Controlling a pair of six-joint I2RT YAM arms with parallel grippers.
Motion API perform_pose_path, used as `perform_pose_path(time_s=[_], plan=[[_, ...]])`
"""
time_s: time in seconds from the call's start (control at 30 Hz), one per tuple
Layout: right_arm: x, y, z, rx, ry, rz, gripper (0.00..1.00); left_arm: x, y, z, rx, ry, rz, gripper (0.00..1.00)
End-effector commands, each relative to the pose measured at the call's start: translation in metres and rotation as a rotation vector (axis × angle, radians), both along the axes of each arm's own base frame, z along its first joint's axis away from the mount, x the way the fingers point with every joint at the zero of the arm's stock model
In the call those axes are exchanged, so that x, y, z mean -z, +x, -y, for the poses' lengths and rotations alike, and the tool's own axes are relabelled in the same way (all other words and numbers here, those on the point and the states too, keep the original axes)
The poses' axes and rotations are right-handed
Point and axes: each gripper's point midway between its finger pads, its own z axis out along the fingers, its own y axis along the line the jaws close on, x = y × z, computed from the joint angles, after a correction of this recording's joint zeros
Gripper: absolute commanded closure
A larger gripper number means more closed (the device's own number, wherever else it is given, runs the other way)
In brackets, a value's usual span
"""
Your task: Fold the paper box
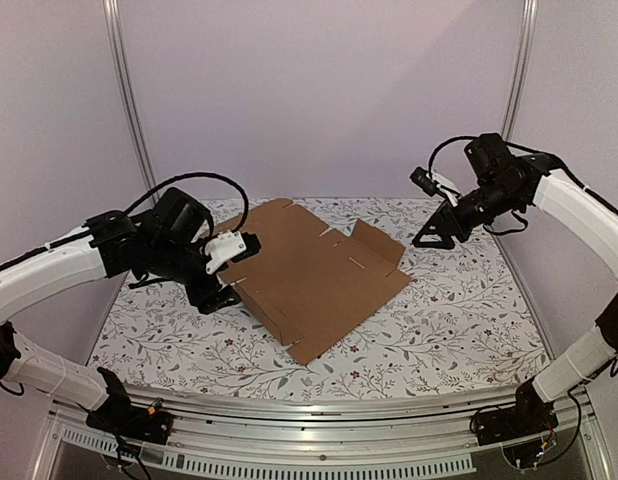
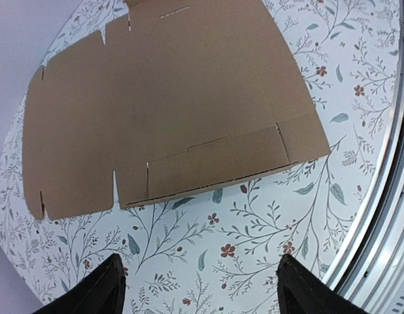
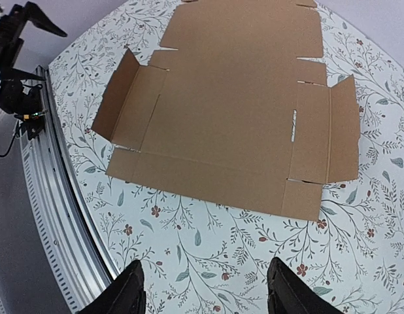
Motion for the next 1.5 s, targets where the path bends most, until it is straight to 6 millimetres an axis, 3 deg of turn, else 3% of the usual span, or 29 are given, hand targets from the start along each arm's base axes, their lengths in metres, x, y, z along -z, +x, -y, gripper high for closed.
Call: perform_pose_path(time_s=[0.0,0.07,0.17,0.27,0.47,0.7,0.83,0.9,1.0,1.07,1.3,1.47], plan=[[0.01,-0.062,0.012,-0.12,0.03,-0.022,0.37,0.033,0.009,0.013,0.223,0.151,0.109,0.2],[0.023,-0.081,0.02,-0.139,0.02,-0.014,0.36,0.04,0.016,0.026,0.267,0.143,0.138,0.19],[0.033,-0.094,0.025,-0.149,0.025,0.021,0.35,0.057,0.03,0.037,0.322,0.195,0.144,0.19],[0.038,-0.103,0.023,-0.157,0.063,0.004,0.34,0.081,0.046,0.036,0.345,0.303,0.131,0.2],[0.035,-0.106,0.024,-0.154,0.087,0.008,0.34,0.12,0.049,0.044,0.39,0.36,-0.022,0.28],[0.043,-0.107,0.027,-0.147,0.08,0.005,0.34,0.118,0.032,0.054,0.432,0.332,-0.046,0.64],[0.042,-0.105,0.027,-0.147,0.077,0.015,0.34,0.104,0.012,0.07,0.461,0.251,-0.085,0.94],[0.042,-0.103,0.027,-0.144,0.077,0.013,0.34,0.098,0.001,0.082,0.479,0.21,-0.11,1.0],[0.044,-0.101,0.028,-0.136,0.065,0.012,0.35,0.096,-0.02,0.107,0.496,0.163,-0.168,1.0],[0.045,-0.098,0.03,-0.122,0.057,0.015,0.35,0.098,-0.023,0.128,0.433,0.137,-0.212,1.0],[0.04,-0.07,0.05,0.037,0.043,0.036,0.36,0.104,0.018,0.216,-0.036,0.09,-0.341,1.0],[0.033,-0.048,0.077,0.19,0.028,0.046,0.36,0.08,0.04,0.282,-0.268,-0.176,-0.507,0.99]])
